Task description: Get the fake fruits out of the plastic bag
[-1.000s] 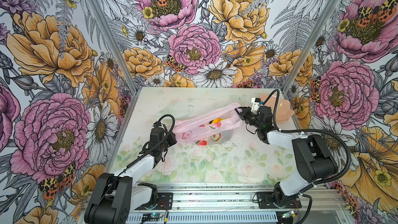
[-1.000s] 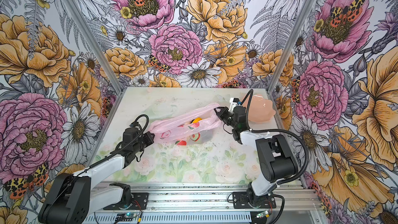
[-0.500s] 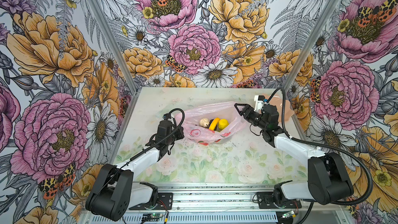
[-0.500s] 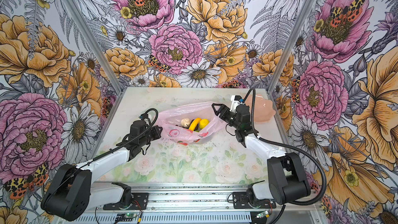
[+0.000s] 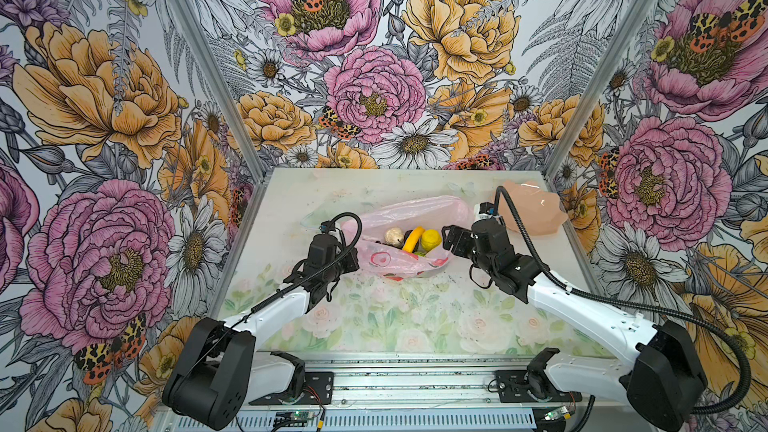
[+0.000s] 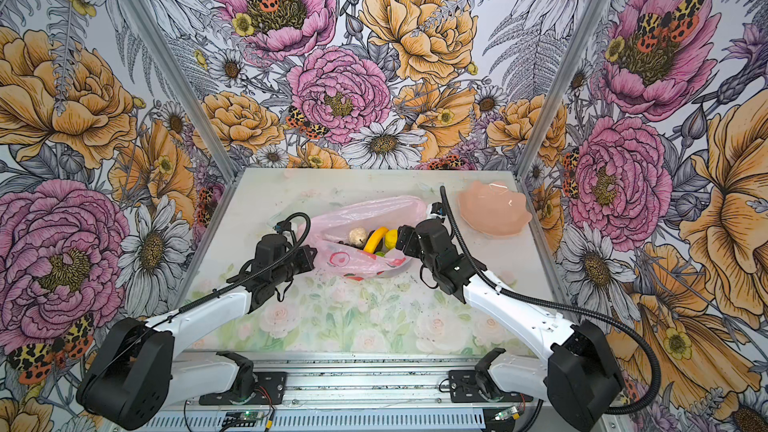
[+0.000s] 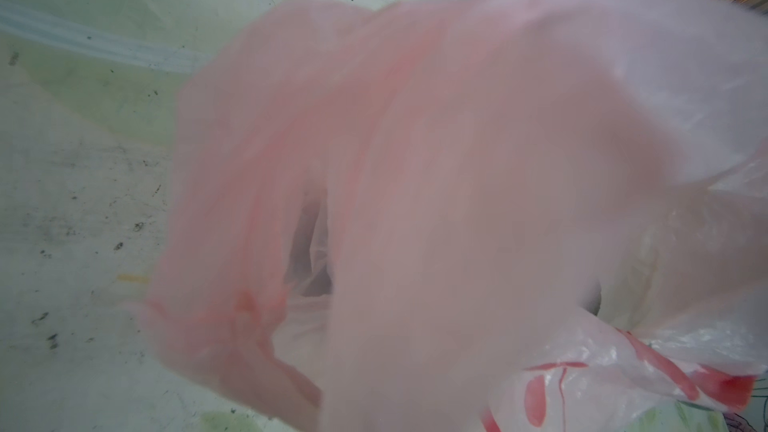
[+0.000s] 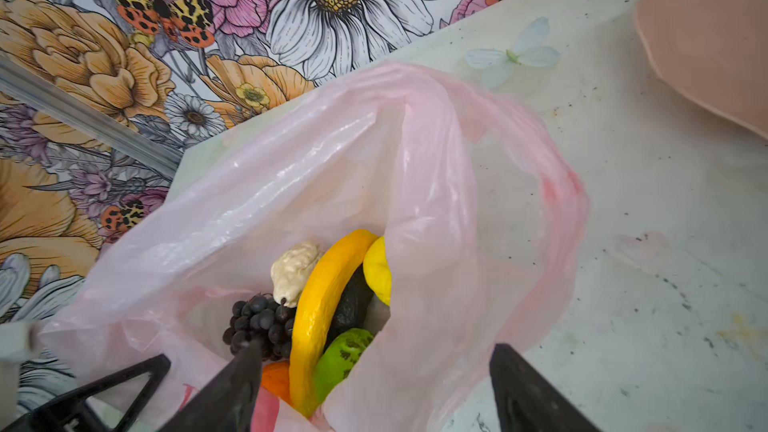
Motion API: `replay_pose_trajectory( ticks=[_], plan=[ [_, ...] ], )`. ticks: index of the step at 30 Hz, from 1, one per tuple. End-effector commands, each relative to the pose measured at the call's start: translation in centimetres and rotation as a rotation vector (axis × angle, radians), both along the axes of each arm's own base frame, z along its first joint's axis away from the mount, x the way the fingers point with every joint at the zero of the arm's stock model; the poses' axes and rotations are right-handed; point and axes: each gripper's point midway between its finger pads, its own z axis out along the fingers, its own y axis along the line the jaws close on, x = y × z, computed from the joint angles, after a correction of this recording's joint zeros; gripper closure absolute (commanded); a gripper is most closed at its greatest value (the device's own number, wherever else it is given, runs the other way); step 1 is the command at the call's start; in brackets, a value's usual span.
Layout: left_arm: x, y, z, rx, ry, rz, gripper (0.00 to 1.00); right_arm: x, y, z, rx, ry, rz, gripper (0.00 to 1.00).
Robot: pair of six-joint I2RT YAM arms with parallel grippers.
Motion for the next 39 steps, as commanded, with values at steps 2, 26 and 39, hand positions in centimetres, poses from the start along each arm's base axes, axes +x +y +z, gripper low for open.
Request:
replay_pose_trajectory(
  ticks=[2,26,39],
  plan=[
    [0.1,-0.5,1.0,-0.009,-0.052,-0.014,1.0,1.9,-0.3,-1.5,-0.05,0.029,-0.077,0.15],
    [0.2,6.3,-5.2,-0.097,0.155,0.257,0.93,0.7,2.1,-2.7,0.43,-0.143,0.235,1.0],
    [-5.0,8.1,0.7,0.072,0.153,0.423,0.21,-1.1,3.1,-2.2,0.344,-0.216,0.231,1.0]
  ],
)
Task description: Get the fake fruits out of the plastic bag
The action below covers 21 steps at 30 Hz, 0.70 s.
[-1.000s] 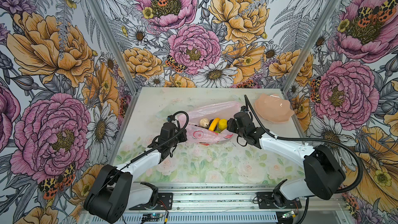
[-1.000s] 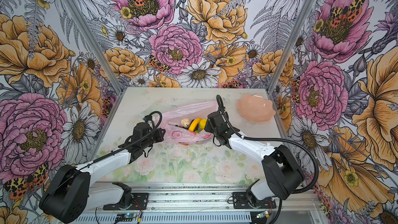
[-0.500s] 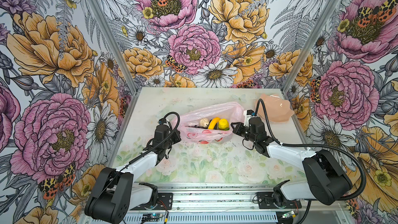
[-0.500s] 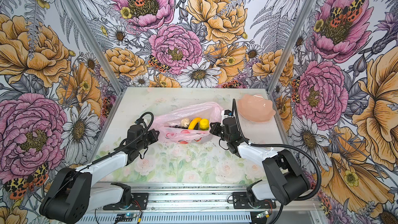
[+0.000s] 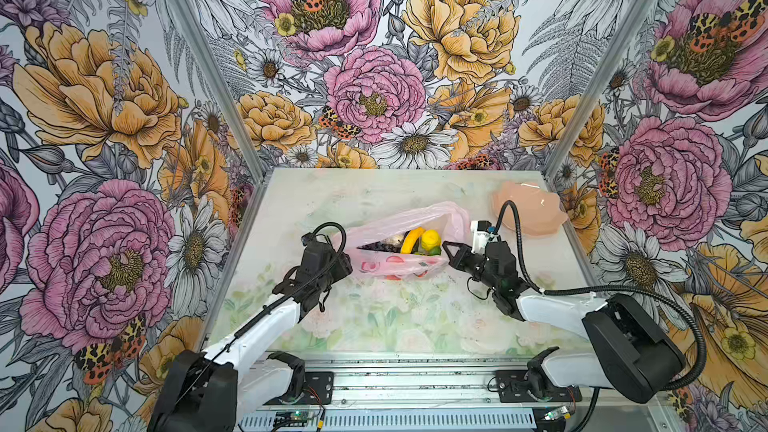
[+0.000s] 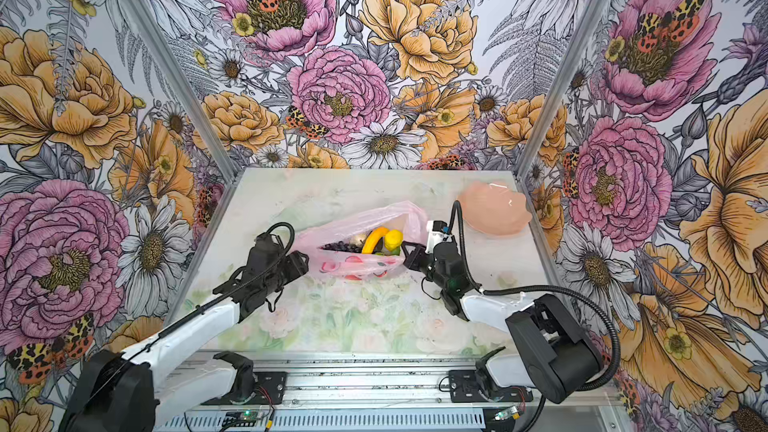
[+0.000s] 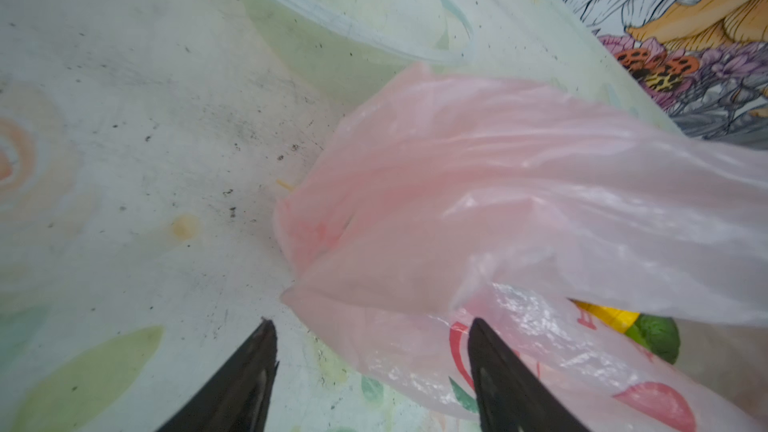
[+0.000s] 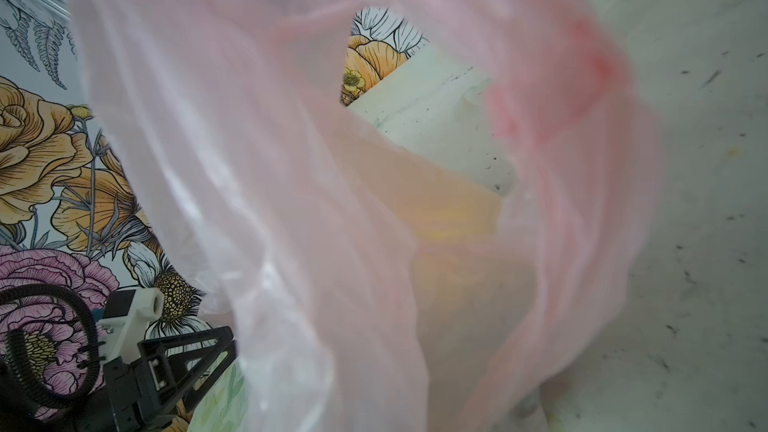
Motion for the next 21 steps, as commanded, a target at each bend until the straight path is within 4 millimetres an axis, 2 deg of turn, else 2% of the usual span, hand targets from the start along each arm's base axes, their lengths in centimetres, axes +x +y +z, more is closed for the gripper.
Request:
replay_pose_trajectory(
  ticks=[1,6,9,12,17,21],
  plan=[
    [-1.9,2.1,1.1,0.05,0.038,0.114,0.18,-0.3,0.1,1.3,-0.042,-0.074,-0.023,1.0],
    [-1.1,0.2,0.9,0.047,0.12,0.072,0.09,-1.5,1.4,1.8,-0.055,-0.107,0.016,1.0],
    [-0.2,-2.2,0.5,-0.003,0.138,0.015,0.07,-2.4,2.6,2.6,-0.057,-0.138,0.058,1.0],
    [1.4,-4.3,1.0,-0.099,0.093,-0.024,0.05,-3.5,3.3,2.7,-0.07,-0.153,0.084,1.0],
    [3.6,-5.6,1.0,-0.111,0.09,-0.03,0.01,-4.9,4.2,1.9,-0.097,-0.154,0.132,1.0],
    [5.3,-5.8,-0.4,-0.122,0.107,-0.026,0.01,-6.0,5.0,1.7,-0.124,-0.177,0.18,1.0]
  ],
)
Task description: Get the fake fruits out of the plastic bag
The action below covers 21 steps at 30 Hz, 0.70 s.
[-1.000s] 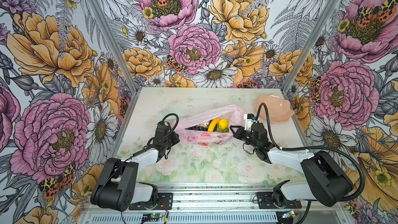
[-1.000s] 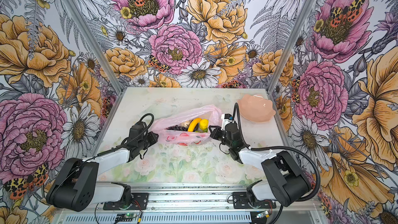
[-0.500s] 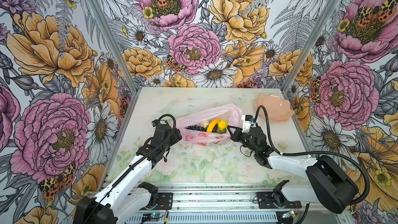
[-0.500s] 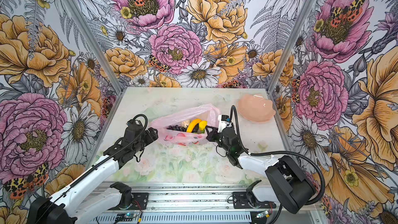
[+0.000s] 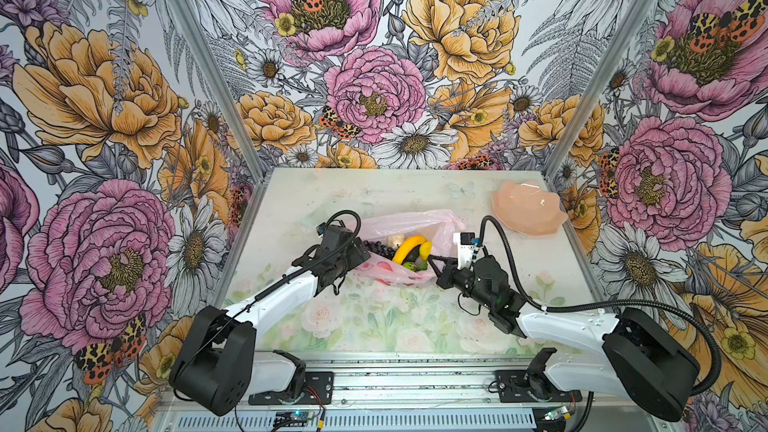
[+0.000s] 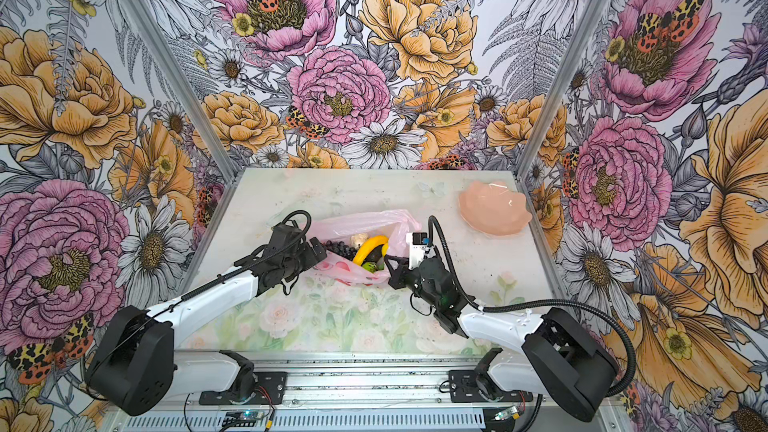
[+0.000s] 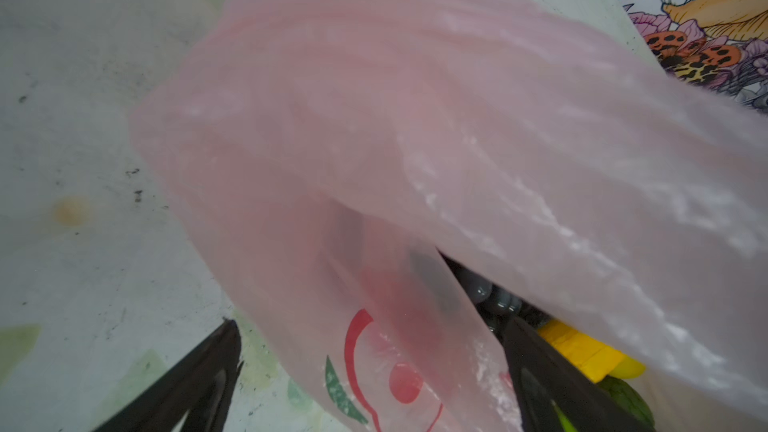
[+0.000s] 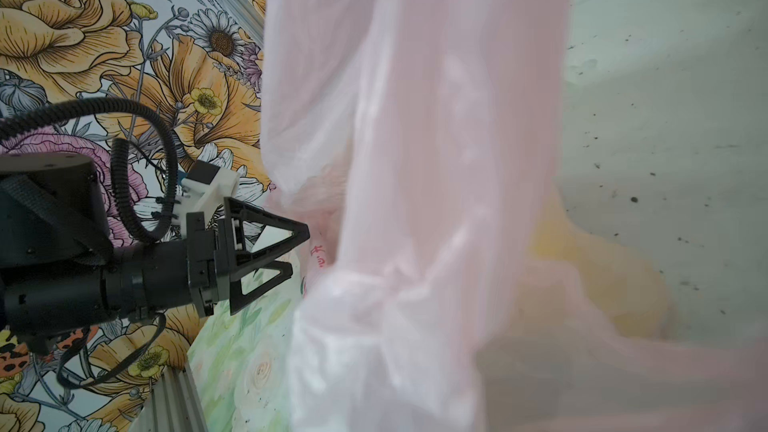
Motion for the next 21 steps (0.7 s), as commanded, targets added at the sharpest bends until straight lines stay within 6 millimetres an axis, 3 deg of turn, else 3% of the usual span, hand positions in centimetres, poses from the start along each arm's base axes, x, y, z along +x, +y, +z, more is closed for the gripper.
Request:
replay_pose_trajectory(
  ticks=[1,4,7,13,17,21],
  plan=[
    [2.3,-1.1,0.8,-0.074,-0.048,-0.006,0.01,-0.8,0.4,0.7,-0.027,-0.063,0.027,1.0],
    [3.2,-1.4,0.6,-0.057,-0.048,-0.023,0.05,-1.0,0.2,0.4,-0.033,-0.057,0.023,1.0],
    [3.3,-0.7,-0.3,-0.056,-0.034,-0.018,0.18,-0.8,-0.4,0.8,-0.024,-0.06,-0.006,1.0],
    [2.4,1.0,-1.8,-0.087,-0.027,-0.021,0.67,0.5,-1.9,2.1,0.058,-0.053,-0.05,1.0],
    [1.2,1.3,-1.6,-0.094,-0.086,-0.058,1.0,2.3,-3.8,2.1,0.139,-0.005,-0.104,1.0],
    [-0.5,3.5,-0.9,-0.172,-0.194,-0.006,1.0,4.7,-7.2,-0.5,0.2,0.111,-0.208,1.0]
  ],
)
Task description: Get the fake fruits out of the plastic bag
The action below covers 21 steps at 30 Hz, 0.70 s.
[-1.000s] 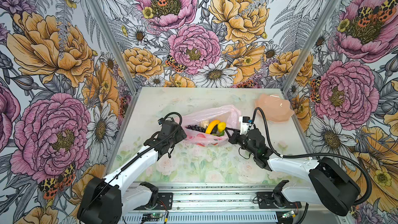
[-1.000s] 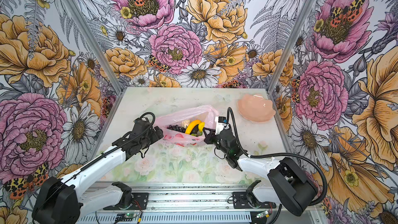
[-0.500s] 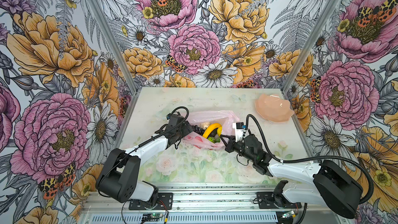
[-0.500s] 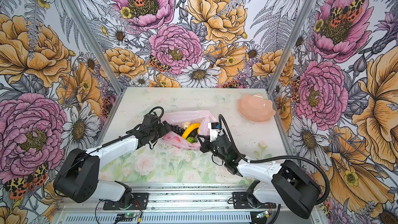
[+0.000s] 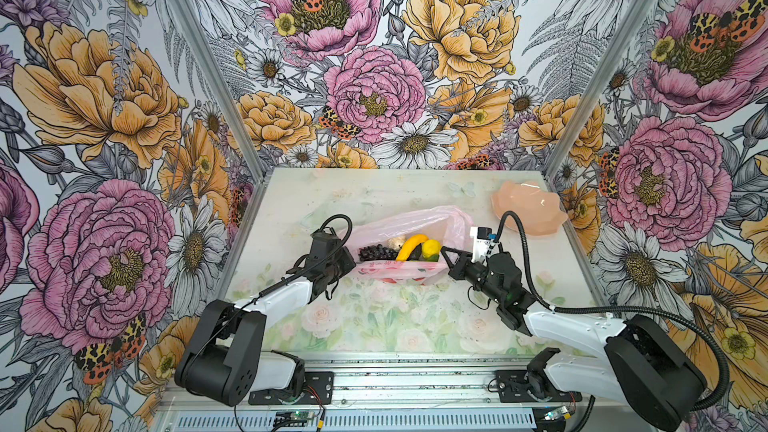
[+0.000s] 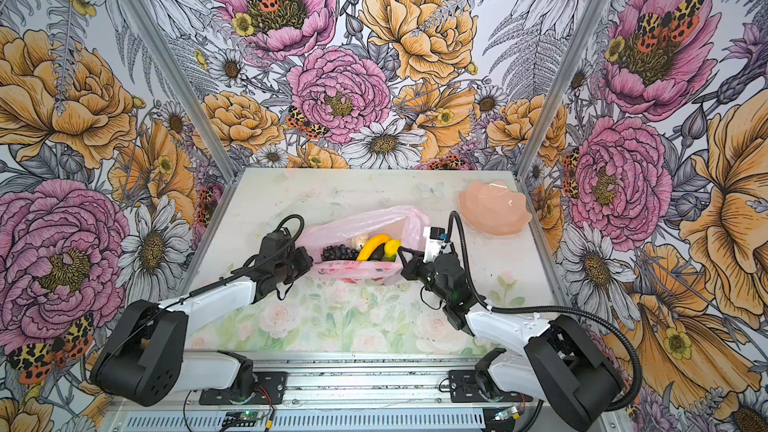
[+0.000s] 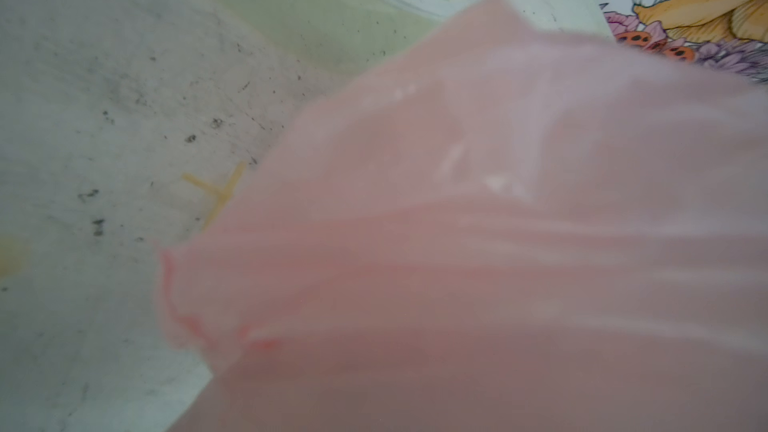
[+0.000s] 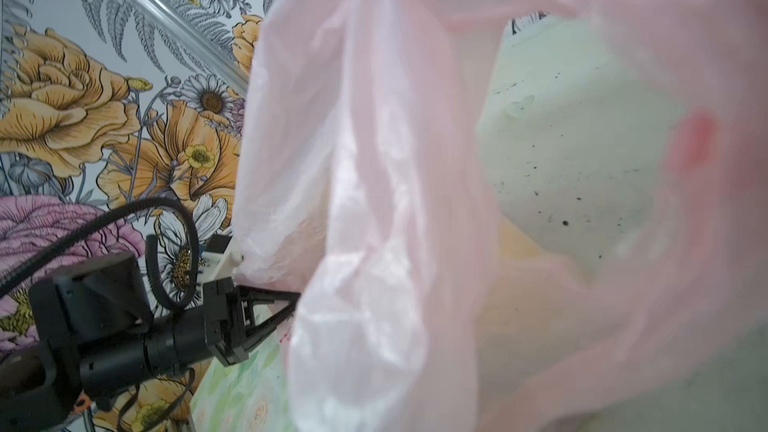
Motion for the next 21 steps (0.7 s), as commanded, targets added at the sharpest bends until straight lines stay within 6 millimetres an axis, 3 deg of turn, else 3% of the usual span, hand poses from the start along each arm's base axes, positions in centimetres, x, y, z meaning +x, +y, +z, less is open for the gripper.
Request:
replay_pose_trajectory(
  ticks=[1,3,7,10,15,18,21],
  plan=[
    [0.1,2.4,1.8,-0.071,-0.14,0.068,1.0,1.6,-2.4,-1.8,0.092,0.095,-0.072,1.0],
    [-0.3,3.1,2.1,-0.098,-0.168,0.082,1.0,2.0,-2.6,-3.5,0.095,0.157,-0.076,1.0],
    [-0.2,1.8,3.6,-0.071,-0.207,0.003,1.0,1.8,-1.9,-4.9,0.043,0.206,-0.032,1.0],
    [-0.1,1.5,4.1,-0.012,-0.21,-0.018,1.0,1.1,-2.4,-4.8,-0.079,0.207,-0.022,0.77],
    [0.0,2.5,4.8,0.04,-0.216,-0.004,1.0,-0.8,-4.8,-3.0,-0.381,0.157,-0.043,0.38],
    [0.2,2.4,5.2,0.064,-0.212,-0.02,1.0,-1.7,-5.9,-1.8,-0.561,0.126,-0.046,0.26],
    [0.4,2.4,5.4,0.089,-0.208,-0.024,1.0,-2.1,-6.7,-0.1,-0.723,0.09,-0.077,0.23]
  ],
)
